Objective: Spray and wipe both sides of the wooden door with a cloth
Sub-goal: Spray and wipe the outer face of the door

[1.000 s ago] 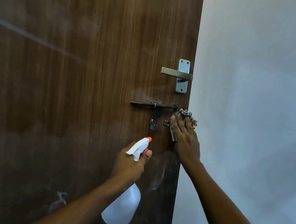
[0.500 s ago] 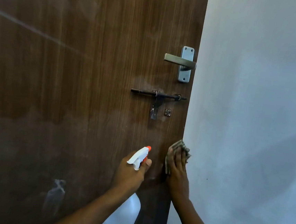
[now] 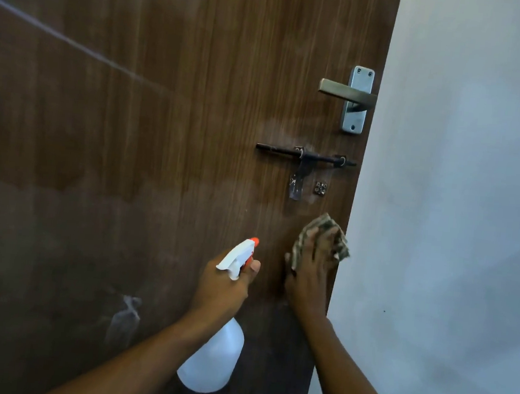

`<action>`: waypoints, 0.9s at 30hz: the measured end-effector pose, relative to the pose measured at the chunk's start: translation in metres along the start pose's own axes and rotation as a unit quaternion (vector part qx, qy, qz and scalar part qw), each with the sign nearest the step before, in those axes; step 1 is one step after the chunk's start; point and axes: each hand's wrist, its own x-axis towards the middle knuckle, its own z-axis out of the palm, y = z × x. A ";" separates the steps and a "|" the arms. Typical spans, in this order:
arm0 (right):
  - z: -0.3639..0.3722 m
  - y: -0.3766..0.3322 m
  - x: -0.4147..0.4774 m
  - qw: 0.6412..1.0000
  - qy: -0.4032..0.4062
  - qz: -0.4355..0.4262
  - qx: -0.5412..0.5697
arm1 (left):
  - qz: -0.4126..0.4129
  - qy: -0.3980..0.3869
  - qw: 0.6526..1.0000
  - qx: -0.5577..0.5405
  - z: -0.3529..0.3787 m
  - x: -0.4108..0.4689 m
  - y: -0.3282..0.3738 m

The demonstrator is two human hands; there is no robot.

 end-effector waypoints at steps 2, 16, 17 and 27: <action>0.008 -0.035 0.012 0.999 -0.008 -0.053 0.010 | -0.006 0.025 1.000 -0.008 -0.010 0.005 0.001; 0.022 -0.115 0.027 0.999 0.033 -0.010 -0.011 | 0.008 0.071 0.997 -0.011 -0.098 0.009 -0.006; 0.030 -0.130 0.023 0.998 0.025 -0.059 -0.018 | 0.011 0.077 0.997 -0.004 -0.105 0.009 -0.005; 0.032 -0.117 -0.013 0.997 0.012 -0.044 -0.063 | -0.023 0.090 0.994 -0.065 -0.155 0.000 -0.020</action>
